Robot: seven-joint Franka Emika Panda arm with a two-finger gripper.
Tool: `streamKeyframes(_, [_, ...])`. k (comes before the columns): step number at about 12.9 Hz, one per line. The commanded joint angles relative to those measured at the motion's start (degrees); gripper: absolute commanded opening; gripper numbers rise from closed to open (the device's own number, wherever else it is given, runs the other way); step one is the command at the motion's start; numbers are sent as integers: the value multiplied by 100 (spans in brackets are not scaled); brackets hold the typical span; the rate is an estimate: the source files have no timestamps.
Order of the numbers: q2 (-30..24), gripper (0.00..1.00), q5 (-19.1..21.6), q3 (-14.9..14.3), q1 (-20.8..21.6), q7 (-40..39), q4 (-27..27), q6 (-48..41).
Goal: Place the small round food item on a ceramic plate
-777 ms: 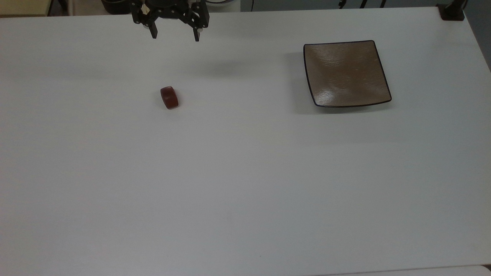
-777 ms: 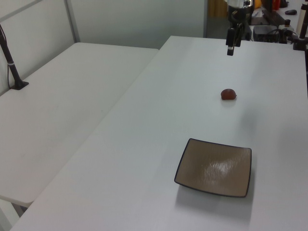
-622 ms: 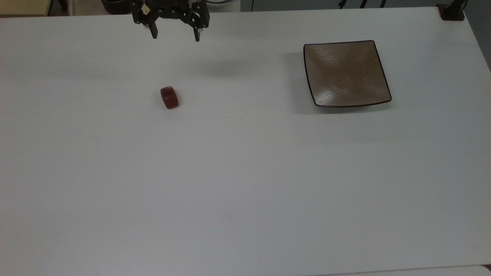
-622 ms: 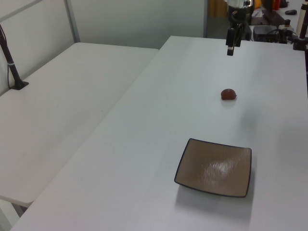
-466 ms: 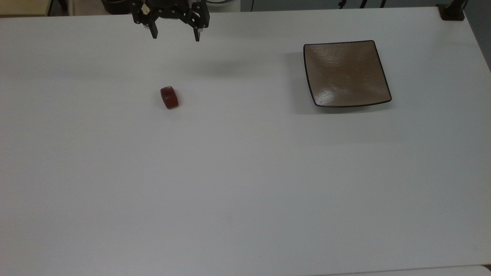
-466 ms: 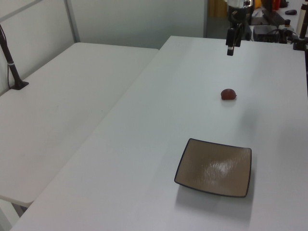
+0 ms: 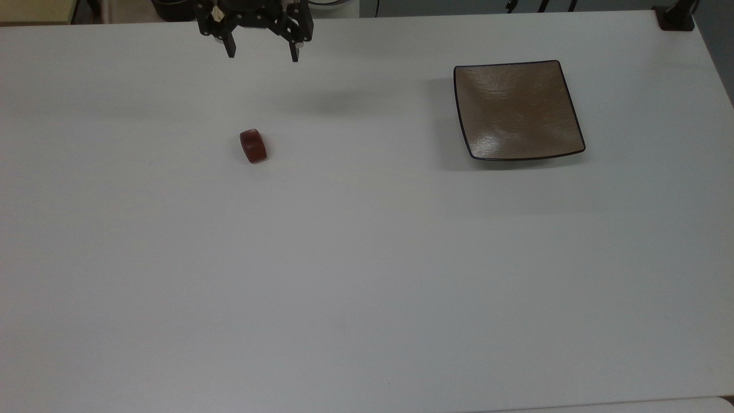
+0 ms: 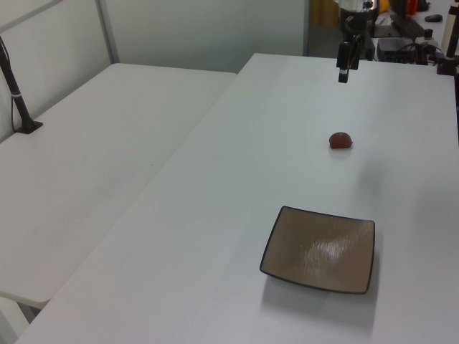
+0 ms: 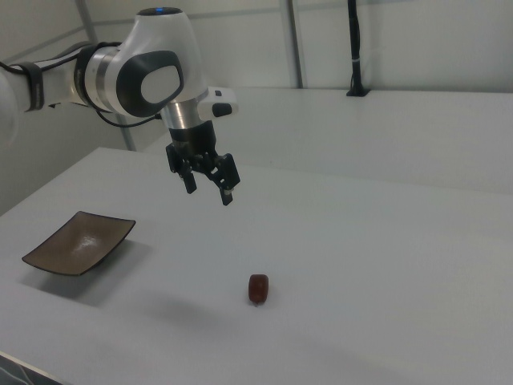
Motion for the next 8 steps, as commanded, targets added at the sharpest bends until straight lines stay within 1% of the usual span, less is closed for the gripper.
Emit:
streamKeyframes(1, [-57,100,114,-99,106,-152,41,-150])
streamKeyframes(3, [-48,100,44,-99,98,-196,41,-98])
streamKeyframes(4, [-22,100,27,-99,98,-387,41,-36])
streamKeyframes(6, [-39,100,35,-99,45,-1116,23,-18])
streamKeyframes(8, [-4,100,27,-99,-34,-1442,32,26])
